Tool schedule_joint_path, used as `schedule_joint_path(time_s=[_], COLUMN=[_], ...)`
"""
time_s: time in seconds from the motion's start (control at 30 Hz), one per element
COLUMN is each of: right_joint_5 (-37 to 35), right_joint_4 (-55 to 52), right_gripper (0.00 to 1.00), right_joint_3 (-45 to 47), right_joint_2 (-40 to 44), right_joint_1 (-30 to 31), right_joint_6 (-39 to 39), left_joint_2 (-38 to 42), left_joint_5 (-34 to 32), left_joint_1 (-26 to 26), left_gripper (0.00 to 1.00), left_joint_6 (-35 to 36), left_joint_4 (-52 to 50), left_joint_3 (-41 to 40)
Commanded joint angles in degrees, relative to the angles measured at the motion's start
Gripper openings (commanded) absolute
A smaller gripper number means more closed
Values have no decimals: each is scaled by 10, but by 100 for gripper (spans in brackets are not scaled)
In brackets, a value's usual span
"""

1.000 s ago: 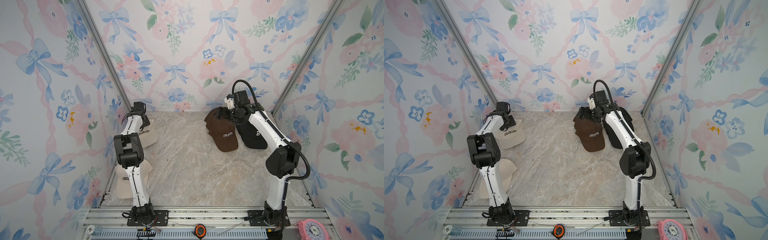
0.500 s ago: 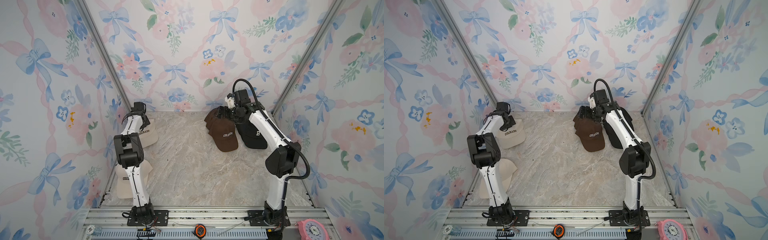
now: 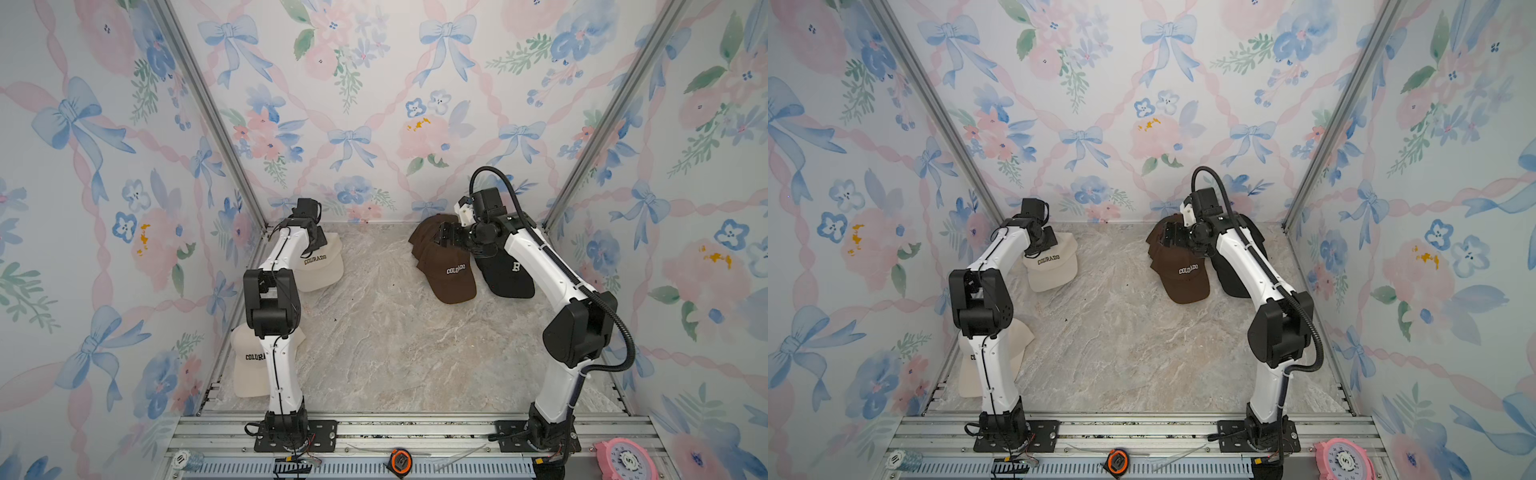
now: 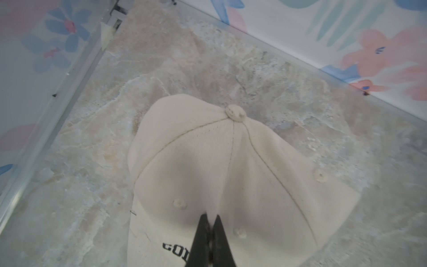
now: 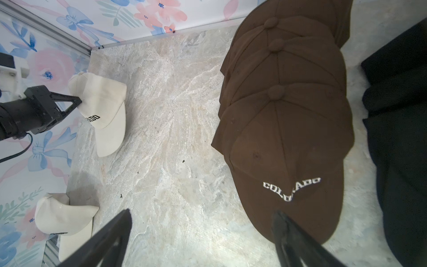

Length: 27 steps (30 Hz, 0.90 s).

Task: Stack the baseball caps by color
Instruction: Move the baseball cap to the center of the board.

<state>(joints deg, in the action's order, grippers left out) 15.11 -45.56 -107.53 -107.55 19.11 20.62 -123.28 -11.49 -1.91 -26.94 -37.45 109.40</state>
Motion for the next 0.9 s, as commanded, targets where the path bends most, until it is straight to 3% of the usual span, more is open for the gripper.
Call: schedule_joint_path(time_s=[0.0, 0.47, 0.87], right_joint_5=[-12, -58, -85], right_joint_4=[17, 4, -72], right_gripper=[96, 96, 96], right_joint_3=[41, 259, 323], right_joint_2=[57, 294, 436], right_joint_1=[-7, -32, -66], right_joint_6=[4, 15, 33], left_joint_2=[33, 5, -85], left_joint_5=[4, -55, -62], left_joint_1=[-31, -126, -154], left_gripper=[0, 0, 0], left_joint_6=[-24, -55, -58], left_joint_4=[-9, -15, -23], left_joint_3=[15, 53, 149])
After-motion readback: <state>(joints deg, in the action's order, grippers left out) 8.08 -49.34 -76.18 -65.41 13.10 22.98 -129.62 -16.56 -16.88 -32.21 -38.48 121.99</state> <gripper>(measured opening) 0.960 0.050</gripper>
